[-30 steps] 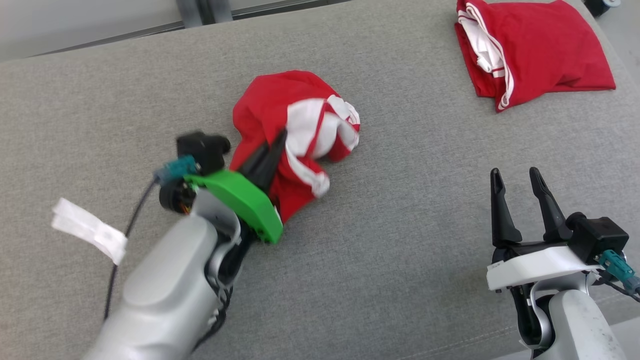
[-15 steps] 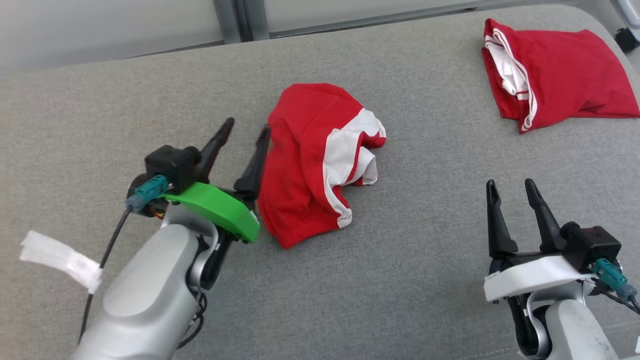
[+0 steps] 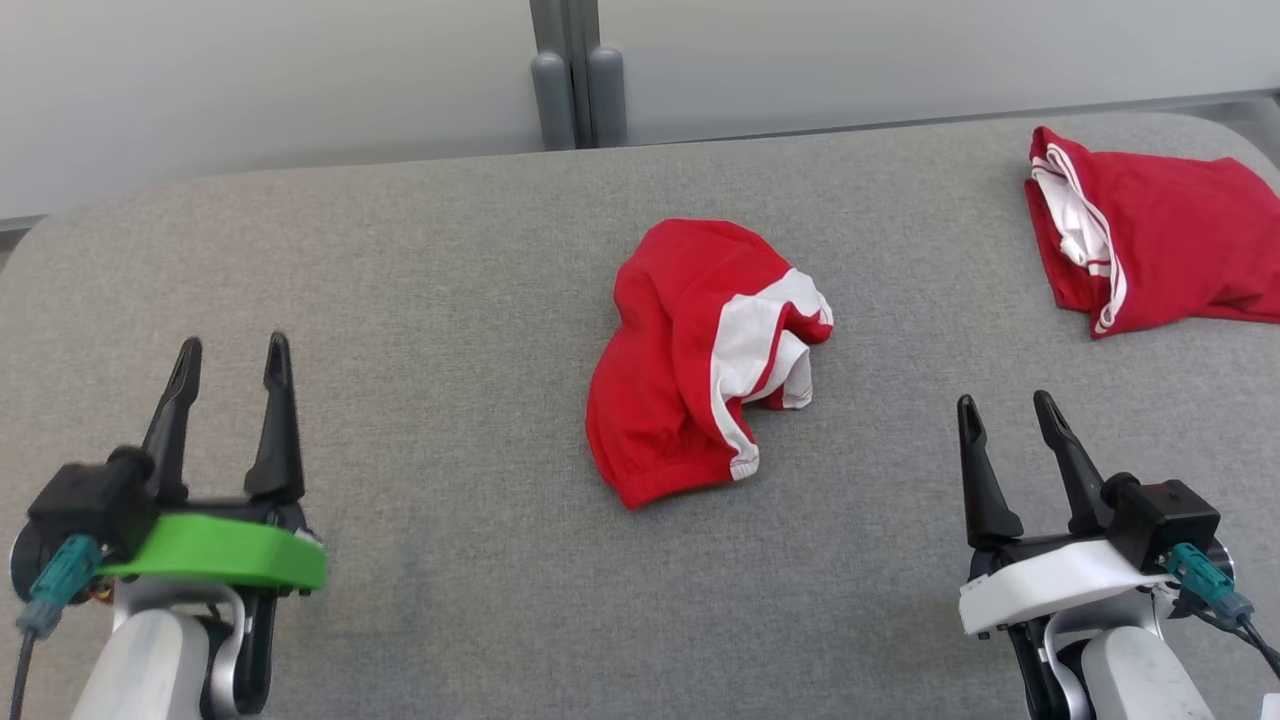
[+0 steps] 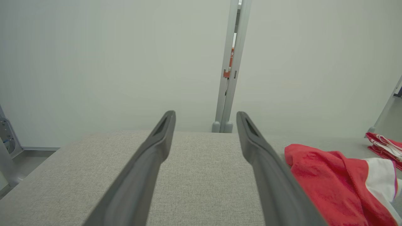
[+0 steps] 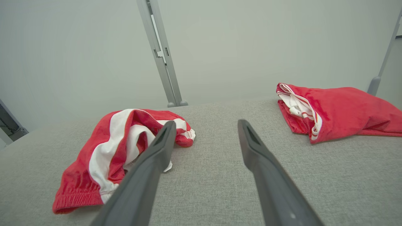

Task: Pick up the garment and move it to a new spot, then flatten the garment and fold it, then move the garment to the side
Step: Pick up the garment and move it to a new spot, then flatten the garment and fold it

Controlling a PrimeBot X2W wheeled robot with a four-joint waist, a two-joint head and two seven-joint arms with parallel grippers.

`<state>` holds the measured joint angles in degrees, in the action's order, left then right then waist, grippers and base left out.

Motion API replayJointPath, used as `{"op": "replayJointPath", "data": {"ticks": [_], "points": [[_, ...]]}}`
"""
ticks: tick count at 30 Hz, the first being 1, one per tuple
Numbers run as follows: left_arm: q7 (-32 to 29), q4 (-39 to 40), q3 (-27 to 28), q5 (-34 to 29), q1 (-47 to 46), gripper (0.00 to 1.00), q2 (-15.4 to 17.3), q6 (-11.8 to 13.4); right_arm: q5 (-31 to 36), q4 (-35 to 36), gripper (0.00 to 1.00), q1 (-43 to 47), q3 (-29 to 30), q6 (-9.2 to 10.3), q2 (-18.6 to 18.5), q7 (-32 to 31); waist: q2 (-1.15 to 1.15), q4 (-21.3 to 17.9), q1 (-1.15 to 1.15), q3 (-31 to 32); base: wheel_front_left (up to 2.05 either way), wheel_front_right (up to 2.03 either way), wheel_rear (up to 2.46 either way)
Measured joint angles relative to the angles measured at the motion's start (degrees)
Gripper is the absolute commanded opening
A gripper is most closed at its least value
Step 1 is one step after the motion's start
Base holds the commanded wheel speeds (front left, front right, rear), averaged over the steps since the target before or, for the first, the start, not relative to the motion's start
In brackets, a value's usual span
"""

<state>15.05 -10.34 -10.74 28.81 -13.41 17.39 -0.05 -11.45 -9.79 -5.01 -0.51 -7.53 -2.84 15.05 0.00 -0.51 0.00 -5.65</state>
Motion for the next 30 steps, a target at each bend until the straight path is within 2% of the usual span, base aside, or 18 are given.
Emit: {"op": "replayJointPath", "data": {"ticks": [7,12,20,30], "points": [[-0.01,3.05,7.95,-5.87,10.17,1.0,-1.68,-1.04,0.0,0.12,1.0,1.4,-1.04,0.0,0.01,0.0,0.0,1.66,0.0,2.75,0.0,0.0,0.0],[-0.01,4.76,11.29,-8.84,14.89,1.0,-3.83,-3.02,0.0,0.22,1.0,2.55,-1.2,0.0,0.01,0.0,0.0,2.56,0.0,4.0,0.0,0.0,0.0],[-0.01,5.5,13.13,-12.67,18.19,1.0,-6.7,-5.99,-0.05,0.11,1.0,4.07,-2.1,0.0,0.01,0.0,0.0,3.08,0.0,5.16,0.0,0.0,0.0],[-0.01,3.61,13.81,-16.52,19.0,1.0,-8.53,-7.01,-0.07,-0.03,1.0,5.19,-3.42,0.0,0.01,0.0,0.0,2.97,0.0,5.8,0.0,0.0,0.0]]}}
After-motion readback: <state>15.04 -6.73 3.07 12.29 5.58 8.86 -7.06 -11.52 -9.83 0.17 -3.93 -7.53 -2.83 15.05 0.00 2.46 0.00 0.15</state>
